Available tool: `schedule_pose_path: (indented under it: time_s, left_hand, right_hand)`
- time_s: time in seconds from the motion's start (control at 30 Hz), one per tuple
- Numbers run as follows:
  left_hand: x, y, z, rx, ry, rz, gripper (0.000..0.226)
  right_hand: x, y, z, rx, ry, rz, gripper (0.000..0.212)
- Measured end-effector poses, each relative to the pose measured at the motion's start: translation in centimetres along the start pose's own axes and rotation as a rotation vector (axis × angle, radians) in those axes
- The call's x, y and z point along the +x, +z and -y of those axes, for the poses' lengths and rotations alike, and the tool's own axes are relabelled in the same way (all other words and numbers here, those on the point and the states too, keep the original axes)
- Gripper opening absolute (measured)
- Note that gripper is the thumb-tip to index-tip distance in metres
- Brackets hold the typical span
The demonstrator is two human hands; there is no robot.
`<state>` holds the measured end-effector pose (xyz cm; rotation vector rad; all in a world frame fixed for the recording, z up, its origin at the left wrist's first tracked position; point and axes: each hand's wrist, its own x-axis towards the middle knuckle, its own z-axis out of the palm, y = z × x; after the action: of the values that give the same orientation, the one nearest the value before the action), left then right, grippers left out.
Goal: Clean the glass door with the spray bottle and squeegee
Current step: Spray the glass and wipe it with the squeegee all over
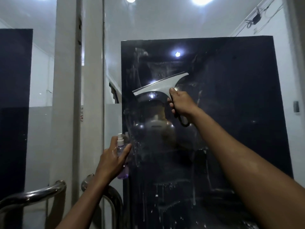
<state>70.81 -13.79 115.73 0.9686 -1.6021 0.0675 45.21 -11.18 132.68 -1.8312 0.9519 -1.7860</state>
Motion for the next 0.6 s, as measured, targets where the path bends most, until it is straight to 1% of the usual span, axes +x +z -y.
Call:
schedule_pose_path:
  time_s: [0.1, 0.2, 0.3, 0.37, 0.4, 0.47, 0.53, 0.6]
  left_hand:
    - [0.2, 0.2, 0.2, -0.028, -0.002, 0.015, 0.034]
    - [0.1, 0.3, 0.2, 0.0, 0.003, 0.042, 0.04]
    - [0.0, 0.3, 0.6, 0.005, -0.011, 0.083, 0.042]
    - [0.0, 0.3, 0.8, -0.009, -0.027, 0.112, 0.043]
    - [0.0, 0.3, 1.0, -0.016, -0.033, 0.123, 0.044]
    - [0.0, 0.1, 1.1, -0.012, -0.046, 0.138, 0.045]
    - [0.1, 0.0, 1.2, -0.005, -0.066, 0.155, 0.046]
    - [-0.1, 0.0, 1.2, 0.005, -0.077, 0.169, 0.046]
  right_hand:
    - [1.0, 0.9, 0.6, 0.04, 0.025, -0.028, 0.041]
    - [2.7, 2.3, 2.5, 0.086, 0.016, -0.053, 0.036]
    - [4.4, 3.6, 5.0, 0.172, 0.016, -0.088, 0.036]
    - [5.4, 4.3, 6.4, 0.225, 0.051, -0.1, 0.037]
    - [5.7, 4.6, 6.8, 0.225, 0.079, -0.087, 0.037]
    - [6.1, 5.2, 6.6, 0.124, 0.116, -0.084, 0.037]
    - [6.1, 5.5, 4.7, 0.057, 0.148, -0.173, 0.041]
    - [5.4, 5.2, 1.7, 0.02, 0.152, -0.214, 0.042]
